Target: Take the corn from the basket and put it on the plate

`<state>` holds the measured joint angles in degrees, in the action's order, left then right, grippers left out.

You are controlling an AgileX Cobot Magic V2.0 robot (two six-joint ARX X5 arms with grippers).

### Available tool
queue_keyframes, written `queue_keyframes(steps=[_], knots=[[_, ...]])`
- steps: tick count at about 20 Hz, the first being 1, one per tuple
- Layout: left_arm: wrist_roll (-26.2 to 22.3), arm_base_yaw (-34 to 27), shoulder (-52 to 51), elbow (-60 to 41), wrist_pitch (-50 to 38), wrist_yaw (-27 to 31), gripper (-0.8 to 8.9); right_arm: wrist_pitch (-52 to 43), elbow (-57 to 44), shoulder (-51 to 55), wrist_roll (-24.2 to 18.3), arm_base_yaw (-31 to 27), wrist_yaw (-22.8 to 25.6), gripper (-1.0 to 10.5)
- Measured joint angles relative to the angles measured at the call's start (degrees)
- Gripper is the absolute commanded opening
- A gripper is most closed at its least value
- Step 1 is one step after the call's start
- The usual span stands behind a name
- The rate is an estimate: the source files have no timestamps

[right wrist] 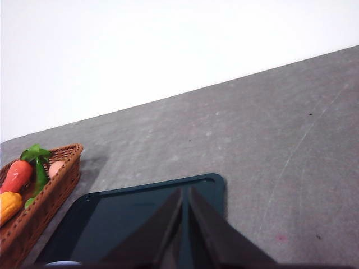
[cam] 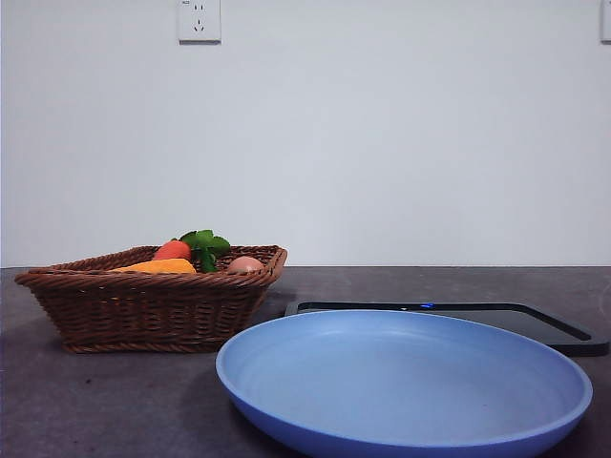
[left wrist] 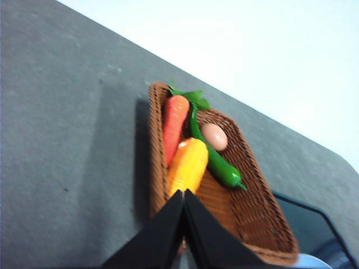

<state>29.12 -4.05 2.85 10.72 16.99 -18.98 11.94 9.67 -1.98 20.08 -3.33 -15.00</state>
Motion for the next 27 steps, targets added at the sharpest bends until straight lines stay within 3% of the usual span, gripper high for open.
queue_keyframes(steps=[4, 9, 19, 23, 27], knots=[[-0.52, 0.00, 3.74, 5.22, 4.72, -2.62, 0.05, 5.97, 5.44, -3.91, -0.09, 0.00, -1.36, 0.0], [-4.96, 0.00, 9.16, 12.61, 12.00, -3.69, 0.05, 11.76, 12.94, -9.66, -1.86, 0.02, -4.59, 0.0], [-16.68, 2.23, 19.10, 23.61, 24.61, -6.54, 0.05, 28.74, 27.30, -24.02, -14.19, 1.22, -13.42, 0.0], [-20.83, 5.86, 23.74, 27.89, 30.18, -6.71, 0.05, 35.87, 32.11, -29.48, -19.04, 5.51, -13.53, 0.0], [-23.08, 8.61, 27.43, 29.35, 31.74, -6.71, 0.04, 38.10, 32.59, -32.00, -21.07, 9.86, -13.46, 0.0]])
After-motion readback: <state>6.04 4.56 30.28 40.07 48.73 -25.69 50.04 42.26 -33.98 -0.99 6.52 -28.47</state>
